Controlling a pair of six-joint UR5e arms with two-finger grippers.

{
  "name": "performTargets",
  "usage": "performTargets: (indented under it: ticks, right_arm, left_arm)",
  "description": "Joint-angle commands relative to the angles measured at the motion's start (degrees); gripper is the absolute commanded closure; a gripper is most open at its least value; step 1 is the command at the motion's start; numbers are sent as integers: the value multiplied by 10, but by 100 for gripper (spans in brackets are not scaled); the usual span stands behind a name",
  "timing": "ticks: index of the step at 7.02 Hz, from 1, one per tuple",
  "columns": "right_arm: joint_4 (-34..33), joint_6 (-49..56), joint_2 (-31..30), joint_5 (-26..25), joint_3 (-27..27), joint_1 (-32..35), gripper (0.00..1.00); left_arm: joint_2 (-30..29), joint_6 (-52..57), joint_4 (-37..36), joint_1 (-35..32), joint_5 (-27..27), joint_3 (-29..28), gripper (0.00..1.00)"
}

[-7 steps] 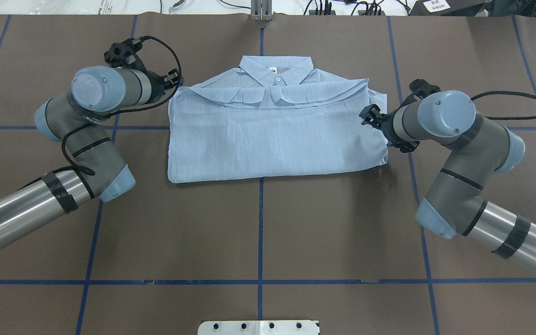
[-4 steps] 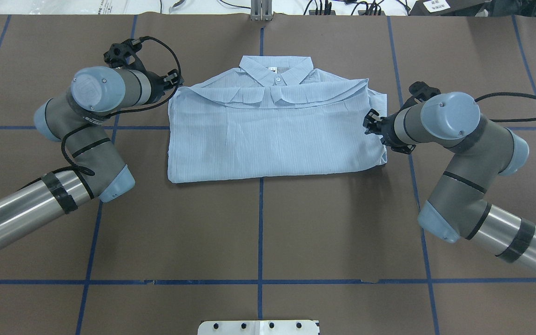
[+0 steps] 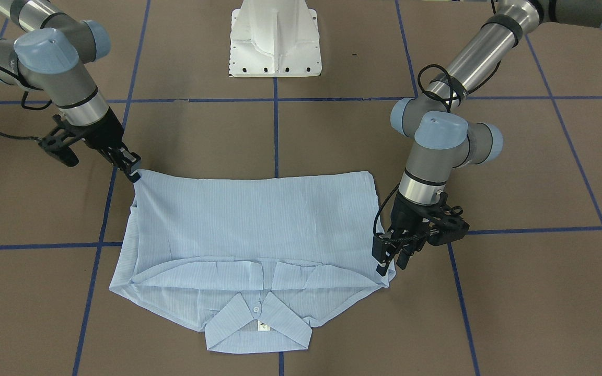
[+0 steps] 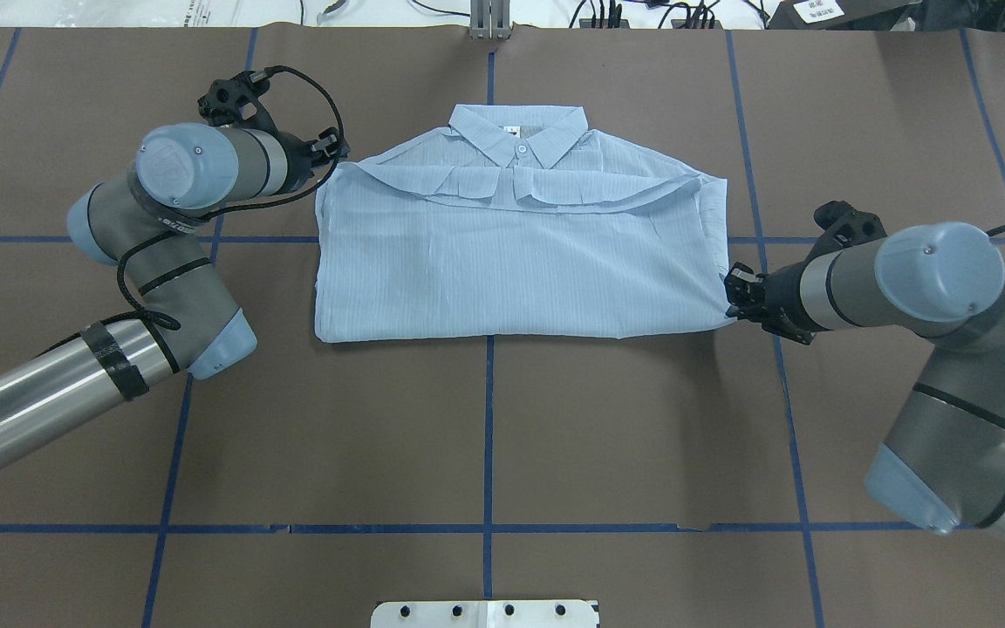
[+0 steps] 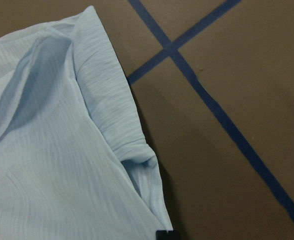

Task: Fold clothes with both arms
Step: 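Grasp the folded shirt's corner with the right gripper and drag it toward the robot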

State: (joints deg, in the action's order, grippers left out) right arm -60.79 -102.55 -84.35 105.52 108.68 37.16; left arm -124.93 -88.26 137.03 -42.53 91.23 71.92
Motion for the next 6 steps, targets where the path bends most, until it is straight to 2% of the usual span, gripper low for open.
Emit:
performTargets:
  ticks: [1, 2, 4, 6]
  right_arm:
    - [-1, -34, -51, 7, 71, -34, 100]
    - [-1, -46, -93, 4, 105, -72, 100]
    - [-6, -135, -131, 24, 171, -185, 100]
    - [-6, -185, -135, 101, 196, -280, 100]
  left_arm:
    - [0, -8, 0, 2, 2, 8, 36]
    - [2, -9, -1, 3, 3, 18, 36]
    - [13, -9, -1, 10, 7, 66, 37]
    - [49, -21, -3, 13, 63, 133, 36]
